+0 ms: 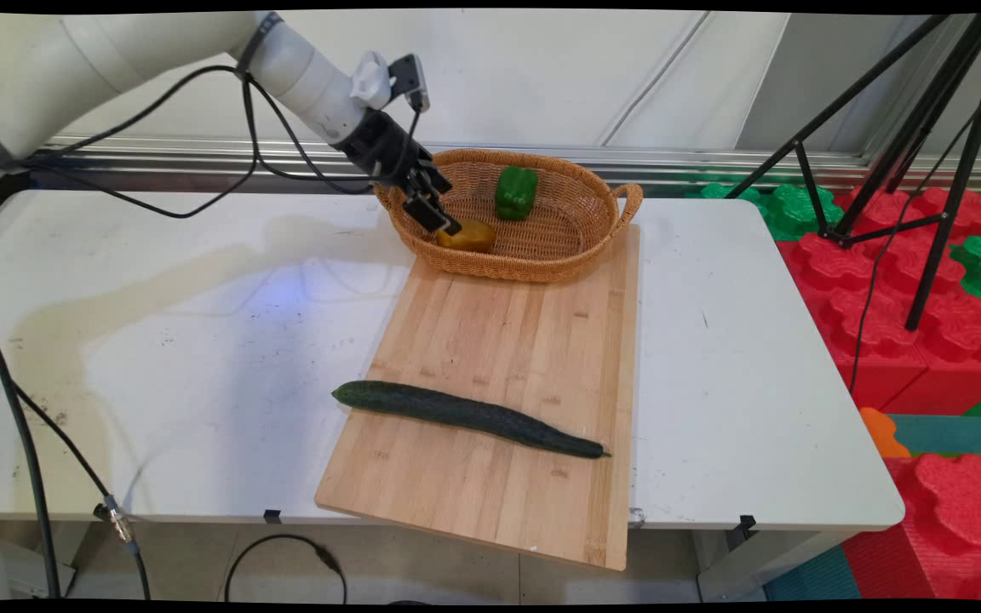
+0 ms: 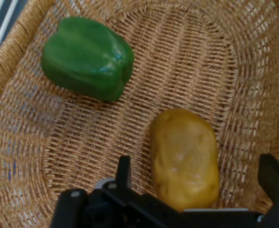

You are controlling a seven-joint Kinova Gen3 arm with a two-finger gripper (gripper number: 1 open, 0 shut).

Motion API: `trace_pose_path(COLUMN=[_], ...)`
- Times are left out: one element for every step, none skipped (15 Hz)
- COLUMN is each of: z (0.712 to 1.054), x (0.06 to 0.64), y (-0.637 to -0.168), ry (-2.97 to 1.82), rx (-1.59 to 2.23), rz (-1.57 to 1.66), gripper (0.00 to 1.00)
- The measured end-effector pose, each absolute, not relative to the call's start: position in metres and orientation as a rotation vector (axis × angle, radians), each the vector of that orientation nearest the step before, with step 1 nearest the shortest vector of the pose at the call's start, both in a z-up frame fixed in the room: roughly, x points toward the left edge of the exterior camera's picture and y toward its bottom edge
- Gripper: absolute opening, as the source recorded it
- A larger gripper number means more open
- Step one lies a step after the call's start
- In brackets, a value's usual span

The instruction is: Pick up the potato from the vegetable basket

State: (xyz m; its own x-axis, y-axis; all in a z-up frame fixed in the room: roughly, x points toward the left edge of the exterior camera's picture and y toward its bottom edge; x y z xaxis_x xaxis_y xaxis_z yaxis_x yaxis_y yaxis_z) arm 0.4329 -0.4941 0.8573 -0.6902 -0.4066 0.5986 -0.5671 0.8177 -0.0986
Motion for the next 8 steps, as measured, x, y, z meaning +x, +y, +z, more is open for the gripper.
trace_pose_path(z=[0.852, 0.847, 0.843, 0.839, 0.835, 0.832, 0.829, 0.825], x=[0.431, 0.429, 0.427, 0.425, 0.424, 0.422, 0.422, 0.421], y=[-0.499, -0.504, -0.509, -0.514, -0.517, -0.521, -0.523, -0.527], ry=[-2.43, -2.431, -2.428, -2.424, -2.423, -2.423, -2.423, -2.421], rx=[0.725, 0.734, 0.748, 0.762, 0.771, 0.781, 0.79, 0.802], rz=[0.361, 0.353, 0.342, 0.331, 0.322, 0.311, 0.303, 0.292], gripper=[1.0, 1.0, 1.0, 1.0, 1.0, 1.0, 1.0, 1.0])
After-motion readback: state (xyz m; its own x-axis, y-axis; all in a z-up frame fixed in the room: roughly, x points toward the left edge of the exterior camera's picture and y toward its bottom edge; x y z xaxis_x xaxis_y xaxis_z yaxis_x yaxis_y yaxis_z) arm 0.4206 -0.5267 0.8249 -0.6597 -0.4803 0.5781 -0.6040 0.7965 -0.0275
